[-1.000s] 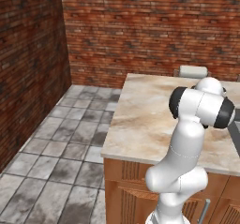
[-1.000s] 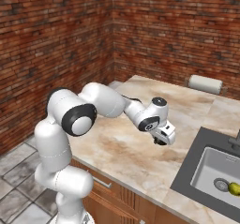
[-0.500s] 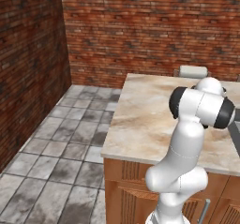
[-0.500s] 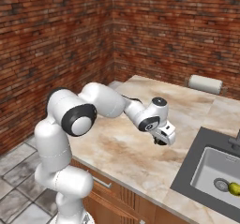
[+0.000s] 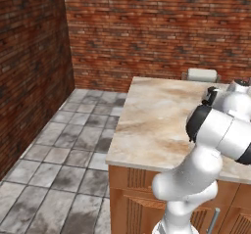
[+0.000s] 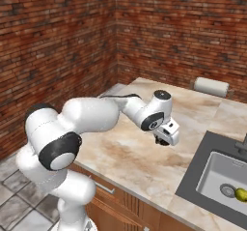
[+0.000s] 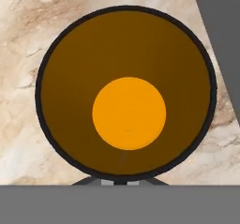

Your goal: Clear the mugs and bowl far away from the sink.

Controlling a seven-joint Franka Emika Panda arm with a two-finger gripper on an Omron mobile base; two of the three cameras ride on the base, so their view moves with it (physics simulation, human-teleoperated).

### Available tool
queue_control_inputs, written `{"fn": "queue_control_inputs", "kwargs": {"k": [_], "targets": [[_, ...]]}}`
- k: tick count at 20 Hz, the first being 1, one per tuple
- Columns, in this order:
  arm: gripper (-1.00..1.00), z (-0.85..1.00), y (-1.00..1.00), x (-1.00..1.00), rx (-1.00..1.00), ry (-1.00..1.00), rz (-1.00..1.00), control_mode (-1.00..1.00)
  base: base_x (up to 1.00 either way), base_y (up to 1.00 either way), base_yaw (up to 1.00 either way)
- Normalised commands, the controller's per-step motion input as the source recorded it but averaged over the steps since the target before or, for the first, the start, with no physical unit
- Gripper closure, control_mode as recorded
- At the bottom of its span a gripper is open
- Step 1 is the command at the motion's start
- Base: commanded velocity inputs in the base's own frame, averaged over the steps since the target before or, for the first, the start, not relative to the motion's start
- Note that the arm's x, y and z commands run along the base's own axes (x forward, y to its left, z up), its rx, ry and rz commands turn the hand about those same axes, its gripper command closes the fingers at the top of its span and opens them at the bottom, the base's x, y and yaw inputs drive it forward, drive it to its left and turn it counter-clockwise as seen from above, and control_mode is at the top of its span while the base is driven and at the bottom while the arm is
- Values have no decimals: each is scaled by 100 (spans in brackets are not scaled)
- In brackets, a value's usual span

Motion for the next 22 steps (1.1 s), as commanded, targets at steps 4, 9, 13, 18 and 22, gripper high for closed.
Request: {"fn": "queue_control_inputs", "kwargs": {"k": [4,9,13,18,22], "targets": [[100,81,82,-74,-6,-7,0,-100,0,0,0],[100,63,54,-76,-2,-5,-2,-100,0,0,0],[100,29,40,-93,0,-4,-15,-100,0,0,0],[100,3,42,-34,-3,2,-14,-100,0,0,0],[100,0,23,-14,-2,4,-9,-100,0,0,0]]}}
